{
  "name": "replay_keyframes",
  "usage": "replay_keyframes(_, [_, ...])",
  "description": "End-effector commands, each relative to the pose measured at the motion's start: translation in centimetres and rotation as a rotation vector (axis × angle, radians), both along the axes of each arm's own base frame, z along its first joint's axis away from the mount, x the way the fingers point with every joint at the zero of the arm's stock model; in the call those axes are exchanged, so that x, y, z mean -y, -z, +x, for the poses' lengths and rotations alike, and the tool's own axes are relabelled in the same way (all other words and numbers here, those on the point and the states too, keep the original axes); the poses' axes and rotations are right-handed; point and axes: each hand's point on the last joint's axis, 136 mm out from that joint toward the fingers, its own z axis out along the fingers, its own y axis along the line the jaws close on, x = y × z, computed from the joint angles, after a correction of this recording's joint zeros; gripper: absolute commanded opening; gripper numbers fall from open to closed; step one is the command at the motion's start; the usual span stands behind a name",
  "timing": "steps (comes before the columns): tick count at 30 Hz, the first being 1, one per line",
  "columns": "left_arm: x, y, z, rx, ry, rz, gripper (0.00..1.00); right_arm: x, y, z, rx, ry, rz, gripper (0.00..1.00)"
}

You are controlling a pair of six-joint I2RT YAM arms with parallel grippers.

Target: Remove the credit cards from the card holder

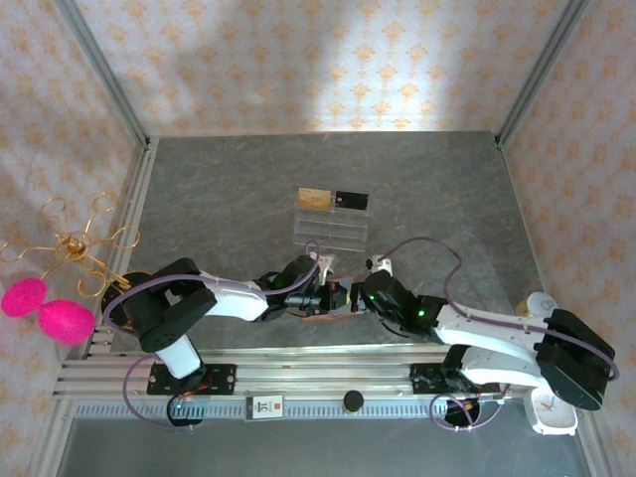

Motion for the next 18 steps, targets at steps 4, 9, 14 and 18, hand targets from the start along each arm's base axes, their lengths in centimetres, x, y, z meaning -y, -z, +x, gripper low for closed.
replay_keyframes(4, [-0.1,0.2,0.4,0.009,-0.010,-0.013,0.00,-0.1,1.9,-0.5,-0.070,-0.032,-0.002,0.00])
replay_keyframes(9, [0.0,0.7,0.5,-0.016,-0.012,-0.035,0.00,-0.1,3.7,-0.9,-0.108,-0.055,-0.033,0.00])
replay_keyframes(14, [-0.1,-0.7,0.8,0.007,-0.019,-0.070,0.00,0.8,5.6,-0.9,-0.136,-0.030,-0.091,0.00])
replay_keyframes(18, [-1.2,-2.5,1.0,0.029,-0.056,-0.104,0.00,1.9,6.7,-1.0,-0.158,0.005,-0.134,0.00])
